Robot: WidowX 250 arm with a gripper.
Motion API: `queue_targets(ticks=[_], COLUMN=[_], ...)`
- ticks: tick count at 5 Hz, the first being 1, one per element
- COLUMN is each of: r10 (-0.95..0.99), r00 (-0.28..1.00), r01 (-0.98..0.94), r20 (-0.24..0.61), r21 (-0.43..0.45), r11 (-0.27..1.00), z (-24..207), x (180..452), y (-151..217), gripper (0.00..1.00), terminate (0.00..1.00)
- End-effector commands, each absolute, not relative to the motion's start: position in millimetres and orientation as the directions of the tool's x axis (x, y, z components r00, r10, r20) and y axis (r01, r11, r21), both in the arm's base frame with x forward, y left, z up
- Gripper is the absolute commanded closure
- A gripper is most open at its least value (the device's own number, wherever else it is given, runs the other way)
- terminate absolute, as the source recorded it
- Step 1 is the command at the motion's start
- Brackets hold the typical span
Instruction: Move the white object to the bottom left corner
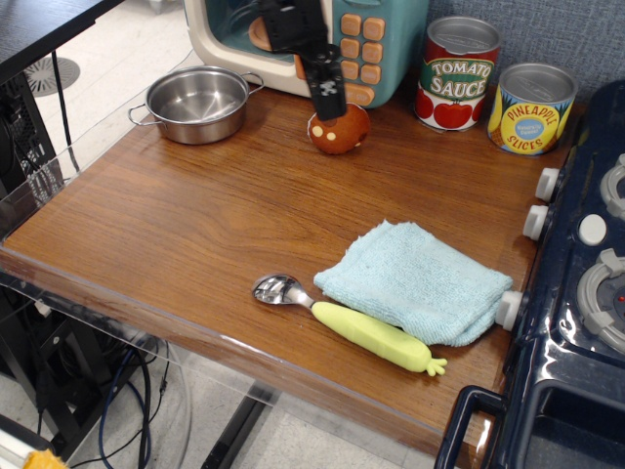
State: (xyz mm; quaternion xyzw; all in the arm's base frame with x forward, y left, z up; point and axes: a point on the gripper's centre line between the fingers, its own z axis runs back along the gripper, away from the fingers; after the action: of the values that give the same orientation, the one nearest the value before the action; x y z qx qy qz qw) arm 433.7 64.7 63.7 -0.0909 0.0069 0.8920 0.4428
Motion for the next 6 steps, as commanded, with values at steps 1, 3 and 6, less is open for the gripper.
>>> queue_targets(ticks=[1,3,6], r10=[0.828,0.777,0.769], r00=[-0.546,-0.615,-0.616], r01=[-0.822,-0.770,-0.757], r20=[-0.130,-0.137,-0.168], r21=[-0.109,-0.110,-0.141], r11=[-0.559,-0.629,-0.638], z=[64.3,56.1,66.9], x=[435.2,427.2,420.5], y=[58.0,68.3,69.9], gripper=[0.00,1.00,1.00], terminate=[0.00,0.00,0.00])
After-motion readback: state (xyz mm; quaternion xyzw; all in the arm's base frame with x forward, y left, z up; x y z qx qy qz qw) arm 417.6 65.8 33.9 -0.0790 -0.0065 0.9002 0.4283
